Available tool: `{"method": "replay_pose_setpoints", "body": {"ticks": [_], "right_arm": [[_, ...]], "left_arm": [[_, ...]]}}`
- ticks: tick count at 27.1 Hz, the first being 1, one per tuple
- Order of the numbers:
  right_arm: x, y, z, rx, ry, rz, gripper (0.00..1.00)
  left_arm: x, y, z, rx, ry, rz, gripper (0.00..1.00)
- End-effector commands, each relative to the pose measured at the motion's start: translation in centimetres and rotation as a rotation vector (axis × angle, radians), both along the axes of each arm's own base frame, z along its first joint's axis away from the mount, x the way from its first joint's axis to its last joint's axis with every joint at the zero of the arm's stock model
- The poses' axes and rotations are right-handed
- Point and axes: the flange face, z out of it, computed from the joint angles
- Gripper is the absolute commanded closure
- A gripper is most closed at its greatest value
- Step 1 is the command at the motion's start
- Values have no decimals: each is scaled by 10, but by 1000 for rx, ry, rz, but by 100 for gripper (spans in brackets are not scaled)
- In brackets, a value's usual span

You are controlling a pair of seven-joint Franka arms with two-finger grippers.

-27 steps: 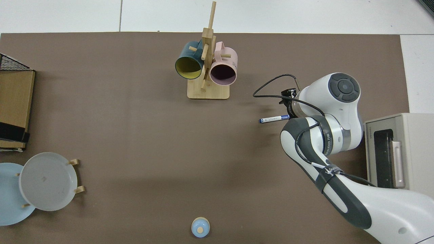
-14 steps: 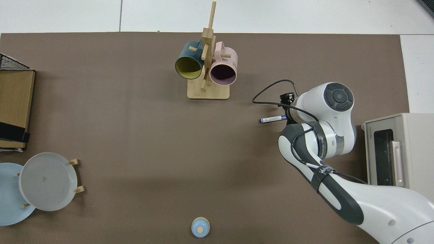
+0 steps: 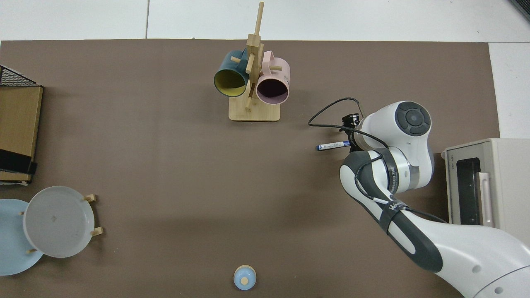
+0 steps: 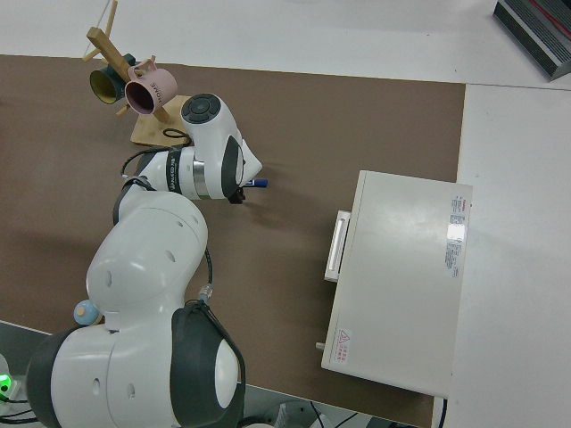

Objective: Put markers into pen holder
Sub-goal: 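Lower the right gripper over the marker and close on it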

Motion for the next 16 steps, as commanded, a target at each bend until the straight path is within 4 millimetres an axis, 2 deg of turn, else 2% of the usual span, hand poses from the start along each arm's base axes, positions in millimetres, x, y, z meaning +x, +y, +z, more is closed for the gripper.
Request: {"method": "replay_pose_setpoints", "body": {"ticks": [1, 7, 13, 16], "right_arm": [[0, -1, -6, 8, -26, 18, 11], [0, -2, -6, 8, -26, 16, 25], [1, -5, -7, 8, -24, 10, 50], [0, -2, -6, 9, -25, 12, 66]], "left_arm": [[-10, 0, 0, -14, 8, -3, 0], [-12, -1, -1, -14, 11, -5, 0], [-12, -1, -1, -14, 11, -6, 0], [-12, -1, -1, -14, 12, -5, 0]]}}
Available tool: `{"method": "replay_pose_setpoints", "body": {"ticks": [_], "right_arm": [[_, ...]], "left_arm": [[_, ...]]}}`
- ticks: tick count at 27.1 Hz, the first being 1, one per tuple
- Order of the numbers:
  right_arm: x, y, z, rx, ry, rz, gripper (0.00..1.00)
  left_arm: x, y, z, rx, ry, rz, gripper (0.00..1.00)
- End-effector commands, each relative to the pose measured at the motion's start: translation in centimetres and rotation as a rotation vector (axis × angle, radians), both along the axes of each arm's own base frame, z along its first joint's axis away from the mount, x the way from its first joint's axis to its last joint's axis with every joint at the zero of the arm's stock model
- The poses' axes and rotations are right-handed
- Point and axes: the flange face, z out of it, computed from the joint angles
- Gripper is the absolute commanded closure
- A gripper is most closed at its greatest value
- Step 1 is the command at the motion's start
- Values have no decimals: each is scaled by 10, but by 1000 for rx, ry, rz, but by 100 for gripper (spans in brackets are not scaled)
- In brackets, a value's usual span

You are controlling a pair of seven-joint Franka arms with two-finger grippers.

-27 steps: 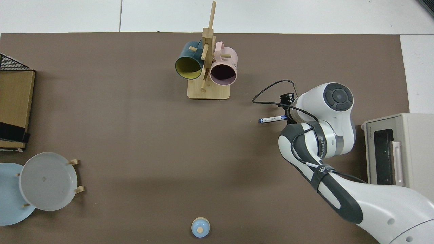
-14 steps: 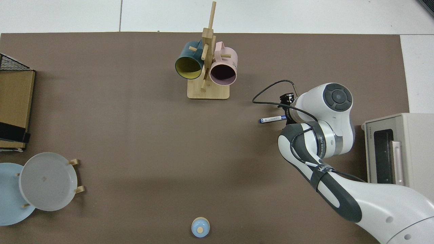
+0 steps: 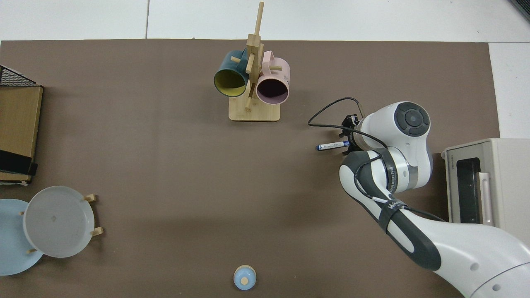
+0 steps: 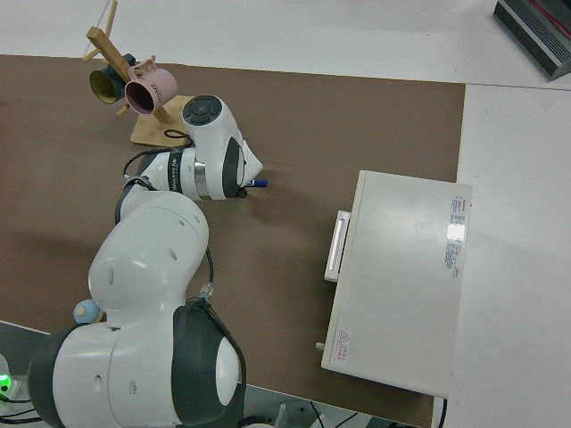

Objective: Put markers into pen holder
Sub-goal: 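Lower the right gripper over the marker and close on it, then lift the marker with the right gripper while the left gripper approaches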

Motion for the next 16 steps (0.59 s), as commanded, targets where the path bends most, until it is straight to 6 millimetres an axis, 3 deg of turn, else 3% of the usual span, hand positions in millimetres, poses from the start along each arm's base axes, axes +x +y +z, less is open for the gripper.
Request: {"method": "replay_pose_setpoints", "body": {"ticks": [1, 9, 16], "right_arm": [[-1, -2, -3, 7, -18, 15, 68], [-2, 1, -4, 7, -7, 8, 99], [-4, 4, 4, 8, 4, -48, 100]], "left_arm": [[-11, -1, -1, -14, 8, -4, 0], [-11, -2, -1, -14, 8, -8, 0], [-11, -6, -1, -16, 12, -13, 0]]}}
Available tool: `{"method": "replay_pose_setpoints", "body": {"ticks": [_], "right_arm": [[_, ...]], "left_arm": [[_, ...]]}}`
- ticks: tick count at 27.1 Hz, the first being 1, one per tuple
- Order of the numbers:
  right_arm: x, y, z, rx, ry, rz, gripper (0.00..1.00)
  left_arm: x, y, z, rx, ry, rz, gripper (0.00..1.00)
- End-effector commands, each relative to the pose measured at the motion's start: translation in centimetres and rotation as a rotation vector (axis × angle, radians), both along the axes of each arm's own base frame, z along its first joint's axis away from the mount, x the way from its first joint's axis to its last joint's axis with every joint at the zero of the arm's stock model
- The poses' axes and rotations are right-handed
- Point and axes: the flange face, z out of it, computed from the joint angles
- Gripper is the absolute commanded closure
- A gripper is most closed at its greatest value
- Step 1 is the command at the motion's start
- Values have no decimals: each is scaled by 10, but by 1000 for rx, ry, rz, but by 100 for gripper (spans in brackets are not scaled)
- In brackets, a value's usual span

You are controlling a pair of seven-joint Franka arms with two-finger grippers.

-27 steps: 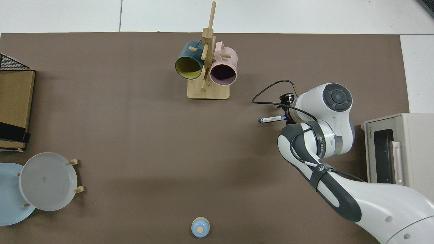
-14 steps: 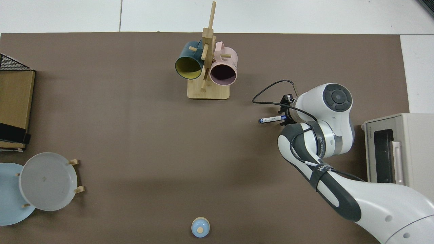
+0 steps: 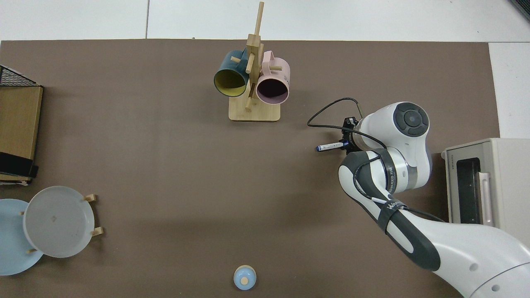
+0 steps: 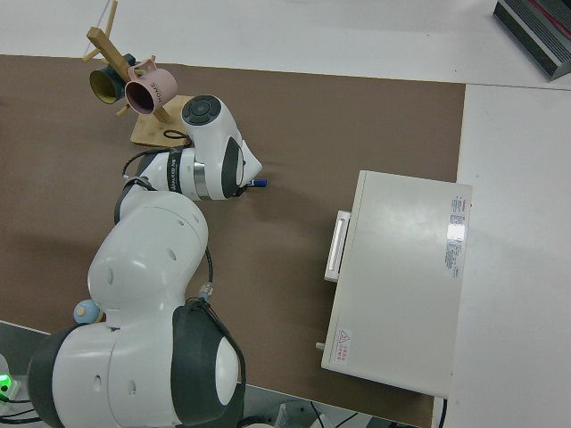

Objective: Put markers into pen holder
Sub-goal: 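Lift the marker with the right gripper while the left gripper approaches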

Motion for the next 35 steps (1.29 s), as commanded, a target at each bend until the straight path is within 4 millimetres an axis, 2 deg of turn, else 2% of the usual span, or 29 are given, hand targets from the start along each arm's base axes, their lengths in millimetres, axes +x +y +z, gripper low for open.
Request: {"method": "replay_pose_setpoints", "body": {"ticks": [1, 3, 7, 11, 17, 21, 24, 26, 30, 33, 35], "right_arm": [[-5, 4, 5, 6, 9, -65, 100], [-9, 13, 16, 3, 16, -67, 100], [-16, 10, 54, -1, 27, -60, 100], [-29, 5, 107, -8, 39, -50, 100], [-57, 23, 186, -18, 76, -8, 100], [-83, 24, 240, -13, 78, 5, 100], [-104, 45, 270, 53, 86, 21, 100], [-118, 64, 282, 78, 86, 29, 100], [-140, 116, 291, 90, 72, -9, 100], [-151, 144, 300, 117, 45, -49, 100], [-158, 165, 304, 153, 25, -83, 100]], "left_arm": [[-9, -5, -1, -17, 4, -12, 0], [-9, -7, -1, -27, 4, -15, 0], [-9, -8, -1, -29, 4, -15, 0], [-9, -10, -2, -32, 7, -21, 0], [-9, -14, -1, -36, 5, -28, 0], [-8, -16, -2, -36, 7, -31, 0], [-8, -18, -3, -36, 10, -37, 0], [-8, -21, -3, -38, 10, -43, 0], [-8, -29, -3, -53, 9, -93, 1], [-8, -38, -3, -68, 4, -154, 3], [-7, -43, -2, -83, -6, -219, 8]]}}
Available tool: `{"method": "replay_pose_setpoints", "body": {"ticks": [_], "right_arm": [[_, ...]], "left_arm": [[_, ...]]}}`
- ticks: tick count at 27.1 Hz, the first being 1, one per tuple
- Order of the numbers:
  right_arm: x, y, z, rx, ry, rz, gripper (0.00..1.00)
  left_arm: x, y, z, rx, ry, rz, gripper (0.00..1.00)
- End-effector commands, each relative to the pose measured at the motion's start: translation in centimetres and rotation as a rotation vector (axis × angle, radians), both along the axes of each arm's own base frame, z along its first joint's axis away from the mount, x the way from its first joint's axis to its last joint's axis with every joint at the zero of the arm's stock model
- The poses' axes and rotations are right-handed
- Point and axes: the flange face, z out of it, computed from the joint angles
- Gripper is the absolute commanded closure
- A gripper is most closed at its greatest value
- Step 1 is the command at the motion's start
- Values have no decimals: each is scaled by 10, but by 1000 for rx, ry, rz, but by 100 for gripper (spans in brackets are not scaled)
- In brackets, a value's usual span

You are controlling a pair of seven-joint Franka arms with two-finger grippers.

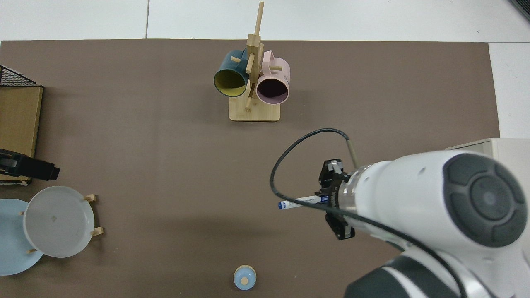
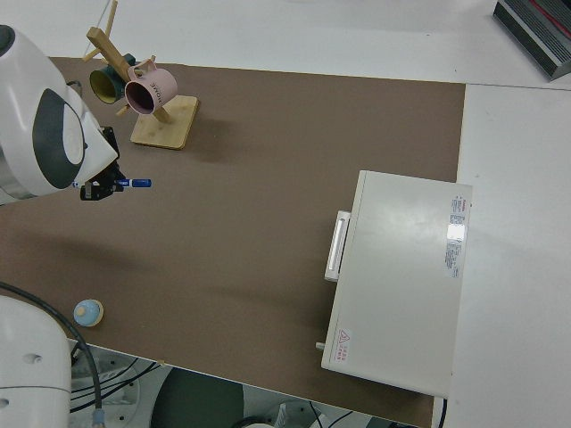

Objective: Put markers into pen holder
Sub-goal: 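Lift the marker with the right gripper while the left gripper approaches, then grasp the marker with the left gripper while the right gripper holds it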

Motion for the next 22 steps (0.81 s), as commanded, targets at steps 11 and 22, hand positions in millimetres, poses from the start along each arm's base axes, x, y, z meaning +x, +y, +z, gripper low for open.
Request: {"method": "replay_pose_setpoints", "body": {"ticks": [11, 22], "right_arm": [[-33, 142, -23, 143, -67, -152, 100], [-23, 174, -39, 74, -104, -150, 100]], "left_arm": [[-10, -60, -4, -114, -37, -675, 6], [-35, -161, -33, -165, -161, -1104, 12]]}}
